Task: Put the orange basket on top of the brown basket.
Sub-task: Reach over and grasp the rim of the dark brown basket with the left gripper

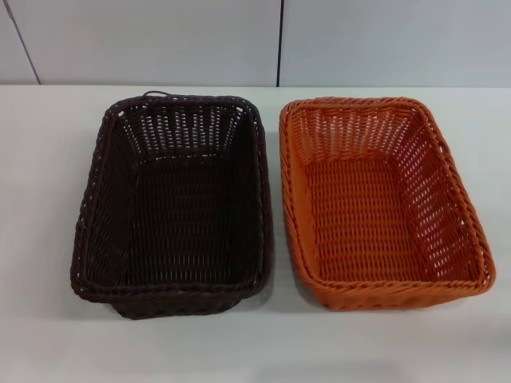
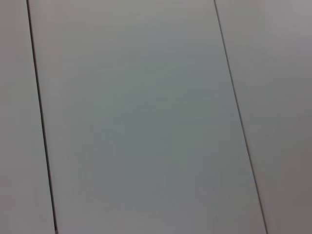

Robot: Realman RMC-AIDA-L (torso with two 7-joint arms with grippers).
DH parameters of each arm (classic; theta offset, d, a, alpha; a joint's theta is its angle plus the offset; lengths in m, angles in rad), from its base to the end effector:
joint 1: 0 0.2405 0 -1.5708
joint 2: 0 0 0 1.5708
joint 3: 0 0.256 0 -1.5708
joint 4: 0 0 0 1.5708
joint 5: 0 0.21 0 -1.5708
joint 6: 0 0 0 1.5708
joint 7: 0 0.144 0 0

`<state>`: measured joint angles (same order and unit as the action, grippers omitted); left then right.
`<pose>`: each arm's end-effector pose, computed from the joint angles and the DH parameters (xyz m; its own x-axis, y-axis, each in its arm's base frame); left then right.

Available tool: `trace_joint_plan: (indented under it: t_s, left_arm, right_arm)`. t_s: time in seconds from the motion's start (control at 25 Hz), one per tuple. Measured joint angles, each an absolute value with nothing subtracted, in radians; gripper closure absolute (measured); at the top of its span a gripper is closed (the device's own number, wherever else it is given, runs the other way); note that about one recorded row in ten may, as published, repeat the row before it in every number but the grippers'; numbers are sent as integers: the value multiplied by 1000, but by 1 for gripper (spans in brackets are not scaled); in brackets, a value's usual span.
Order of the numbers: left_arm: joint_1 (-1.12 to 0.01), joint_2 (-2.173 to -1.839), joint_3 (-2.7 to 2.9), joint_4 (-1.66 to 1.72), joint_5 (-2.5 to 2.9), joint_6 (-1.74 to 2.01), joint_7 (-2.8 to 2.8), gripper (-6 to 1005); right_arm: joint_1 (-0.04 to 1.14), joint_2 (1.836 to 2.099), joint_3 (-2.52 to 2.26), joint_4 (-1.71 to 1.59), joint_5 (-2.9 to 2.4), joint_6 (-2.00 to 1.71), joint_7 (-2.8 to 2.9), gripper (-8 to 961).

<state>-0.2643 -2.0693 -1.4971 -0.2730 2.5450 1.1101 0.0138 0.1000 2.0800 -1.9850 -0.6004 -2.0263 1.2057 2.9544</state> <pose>-0.3963 0.2953 0.0578 0.7473 -0.0600 0.6618 0.6423 0.3201 -0.6964 0.3732 0.2671 0.0543 0.6489 0.2038 -0.7331 -0.7227 0.4665 -0.5100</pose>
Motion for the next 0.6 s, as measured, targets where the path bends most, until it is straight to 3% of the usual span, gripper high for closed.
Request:
trace_joint_plan:
  t_s: [0.6]
  left_arm:
    - [-270, -2066, -1478, -291, 2547, 1086, 2, 200]
  right_arm:
    - [113, 2079, -1976, -598, -2026, 1175, 2954, 144]
